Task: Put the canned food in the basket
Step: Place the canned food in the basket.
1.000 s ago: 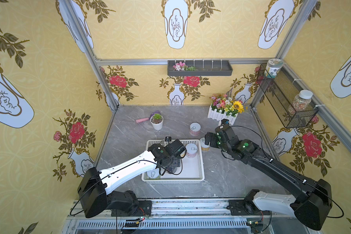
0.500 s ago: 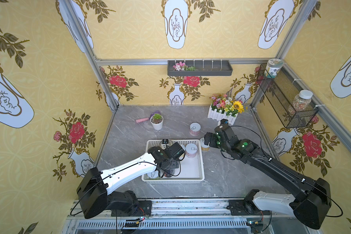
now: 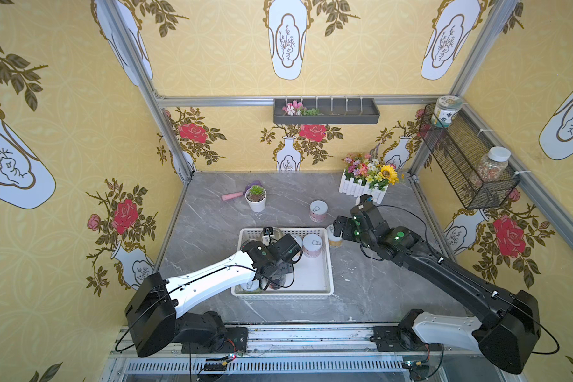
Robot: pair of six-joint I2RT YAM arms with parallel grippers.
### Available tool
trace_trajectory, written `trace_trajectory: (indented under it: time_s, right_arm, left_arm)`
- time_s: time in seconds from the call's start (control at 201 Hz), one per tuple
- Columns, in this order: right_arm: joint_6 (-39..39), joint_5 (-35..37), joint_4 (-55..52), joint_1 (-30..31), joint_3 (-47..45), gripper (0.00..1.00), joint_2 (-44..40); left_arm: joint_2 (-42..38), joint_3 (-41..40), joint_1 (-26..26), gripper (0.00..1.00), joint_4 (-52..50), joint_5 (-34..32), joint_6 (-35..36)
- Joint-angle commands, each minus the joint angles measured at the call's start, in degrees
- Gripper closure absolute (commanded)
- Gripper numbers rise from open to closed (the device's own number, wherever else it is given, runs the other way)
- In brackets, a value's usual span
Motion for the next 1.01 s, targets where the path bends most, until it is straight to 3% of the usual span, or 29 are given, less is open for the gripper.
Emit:
trace_trajectory:
  time_s: [0.0,0.194,0.349,0.738,0.867,1.007]
  right_arm:
    - [-2.0,-2.5,3.5,0.0,0.1,0.03,-0.3]
    - [-3.4,-3.3,5.7,0.0,-1.4,0.03,-2.3]
    - [-3.4,-2.4,5.7,0.0,-1.8,0.03,-3.3]
    - [-6.9,5.3,2.4,-0.5,0.8,0.03,0.3]
    - [-7.6,-3.6,3.9,-6.1,0.1,0.03,3.3]
    - [-9.5,-5.5,2.6,-7.9,2.0,0.03,8.0]
  left_arm:
    - [-1.6,1.7,0.1,0.09,-0.2,0.6,0.4]
    - [-7.0,5.9,0.1,0.04,-0.1,4.0,2.6]
    - [-13.7,6.1,0.1,0.03,2.1,2.8,2.6]
    - [-30.7,-7.0,0.0,0.0,14.7,-15.3,3.2]
    - [-32.2,-5.5,0.0,0.0,4.0,-25.8,-4.6]
    - [-34.3,-8.6,-0.3,0.0,7.8,-23.5,-1.7]
